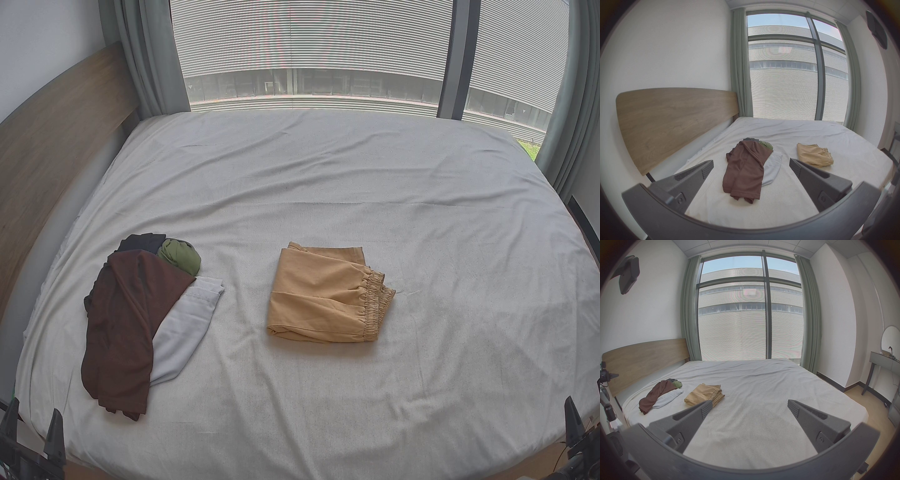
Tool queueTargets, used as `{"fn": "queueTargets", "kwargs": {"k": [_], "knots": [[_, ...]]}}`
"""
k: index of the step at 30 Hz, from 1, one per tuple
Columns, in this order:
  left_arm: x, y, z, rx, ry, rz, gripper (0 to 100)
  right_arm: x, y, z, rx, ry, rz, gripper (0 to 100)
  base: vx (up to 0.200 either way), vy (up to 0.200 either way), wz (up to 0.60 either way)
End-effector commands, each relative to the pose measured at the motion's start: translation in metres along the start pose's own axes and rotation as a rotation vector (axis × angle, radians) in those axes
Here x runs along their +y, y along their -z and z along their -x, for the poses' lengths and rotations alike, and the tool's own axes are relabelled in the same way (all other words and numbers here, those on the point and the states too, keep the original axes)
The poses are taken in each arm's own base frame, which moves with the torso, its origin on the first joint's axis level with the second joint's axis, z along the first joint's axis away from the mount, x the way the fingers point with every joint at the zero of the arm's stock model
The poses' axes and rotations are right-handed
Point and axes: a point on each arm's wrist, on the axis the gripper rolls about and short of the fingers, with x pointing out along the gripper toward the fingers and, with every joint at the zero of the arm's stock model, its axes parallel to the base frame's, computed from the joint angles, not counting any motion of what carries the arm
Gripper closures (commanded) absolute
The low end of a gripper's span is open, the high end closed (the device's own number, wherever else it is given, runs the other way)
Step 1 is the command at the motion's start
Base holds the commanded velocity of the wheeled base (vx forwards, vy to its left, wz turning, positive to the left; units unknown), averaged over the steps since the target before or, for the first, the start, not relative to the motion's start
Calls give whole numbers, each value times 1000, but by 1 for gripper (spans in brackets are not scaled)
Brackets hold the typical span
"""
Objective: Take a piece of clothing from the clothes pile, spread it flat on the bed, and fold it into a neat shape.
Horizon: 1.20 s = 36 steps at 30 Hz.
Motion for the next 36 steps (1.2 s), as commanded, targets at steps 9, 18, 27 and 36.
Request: {"fn": "queueTargets", "kwargs": {"k": [9, 18, 27, 36], "knots": [[-1, 9, -2, 69, 55, -54, 0, 0, 5, 0, 9, -3, 2, 0, 0, 0, 0], [-1, 9, -2, 69, 55, -54, 0, 0, 5, 0, 9, -4, 2, 0, 0, 0, 0], [-1, 9, -2, 69, 57, -54, 0, 0, 5, 0, 9, -3, 2, 0, 0, 0, 0], [-1, 9, -2, 69, 55, -53, 0, 0, 5, 0, 8, -3, 2, 0, 0, 0, 0]]}}
